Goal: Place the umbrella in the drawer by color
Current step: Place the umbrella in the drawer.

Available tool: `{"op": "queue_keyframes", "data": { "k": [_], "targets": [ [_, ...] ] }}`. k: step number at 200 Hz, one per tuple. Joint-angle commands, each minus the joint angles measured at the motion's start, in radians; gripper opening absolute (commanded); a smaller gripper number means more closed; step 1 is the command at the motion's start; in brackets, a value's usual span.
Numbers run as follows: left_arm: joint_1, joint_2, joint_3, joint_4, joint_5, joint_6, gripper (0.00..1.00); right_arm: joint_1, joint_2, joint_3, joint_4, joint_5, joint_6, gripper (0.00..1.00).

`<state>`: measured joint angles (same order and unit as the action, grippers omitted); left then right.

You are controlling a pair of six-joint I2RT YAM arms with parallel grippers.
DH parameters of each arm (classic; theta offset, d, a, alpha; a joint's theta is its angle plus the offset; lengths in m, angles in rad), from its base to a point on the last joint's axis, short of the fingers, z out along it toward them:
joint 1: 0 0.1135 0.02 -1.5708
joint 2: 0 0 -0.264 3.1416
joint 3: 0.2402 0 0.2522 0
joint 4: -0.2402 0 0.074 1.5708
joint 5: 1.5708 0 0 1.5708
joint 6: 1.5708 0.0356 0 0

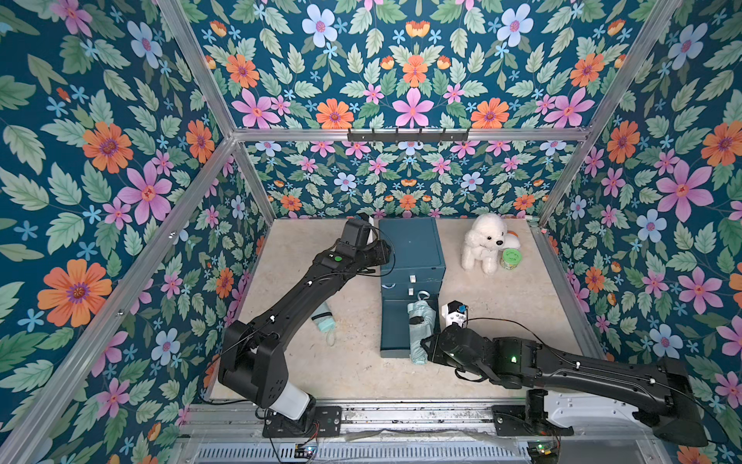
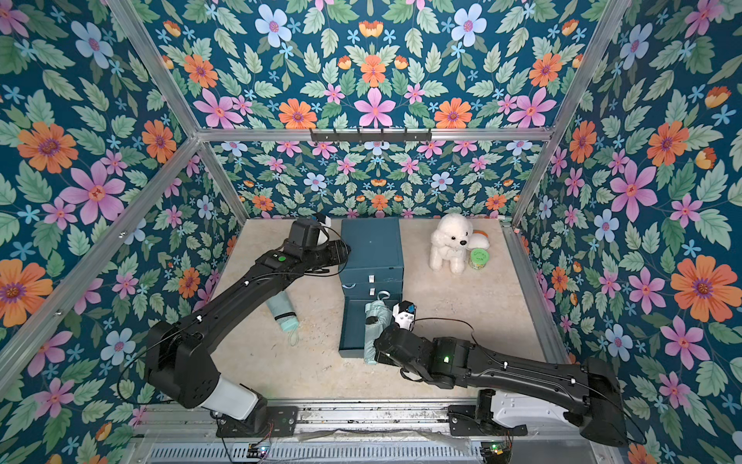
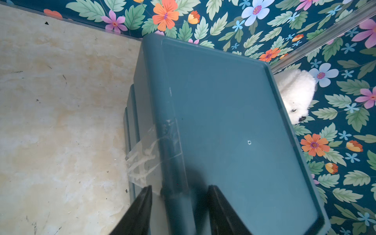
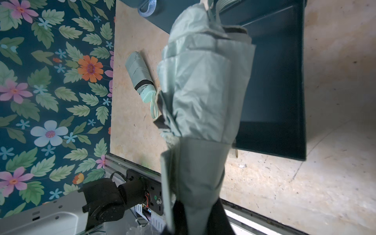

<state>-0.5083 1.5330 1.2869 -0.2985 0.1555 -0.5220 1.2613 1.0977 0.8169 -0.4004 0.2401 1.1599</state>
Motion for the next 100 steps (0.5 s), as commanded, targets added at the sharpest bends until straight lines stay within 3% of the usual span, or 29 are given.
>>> {"op": "queue_keyframes", "data": {
  "k": [1, 37, 100],
  "targets": [
    [0.001, 0.007, -0.023, -0.077, -0.039, 0.031, 0.48, -0.035, 0.009, -0.022, 0.12, -0.078, 0.037, 0.0],
    [-0.001, 0.007, -0.04, -0.073, -0.043, 0.044, 0.46, -0.084, 0.036, -0.095, 0.299, -0.187, 0.08, 0.0],
    [-0.001, 0.007, -0.052, -0.07, -0.038, 0.053, 0.45, -0.155, 0.214, -0.07, 0.457, -0.245, 0.083, 0.0]
  ]
}}
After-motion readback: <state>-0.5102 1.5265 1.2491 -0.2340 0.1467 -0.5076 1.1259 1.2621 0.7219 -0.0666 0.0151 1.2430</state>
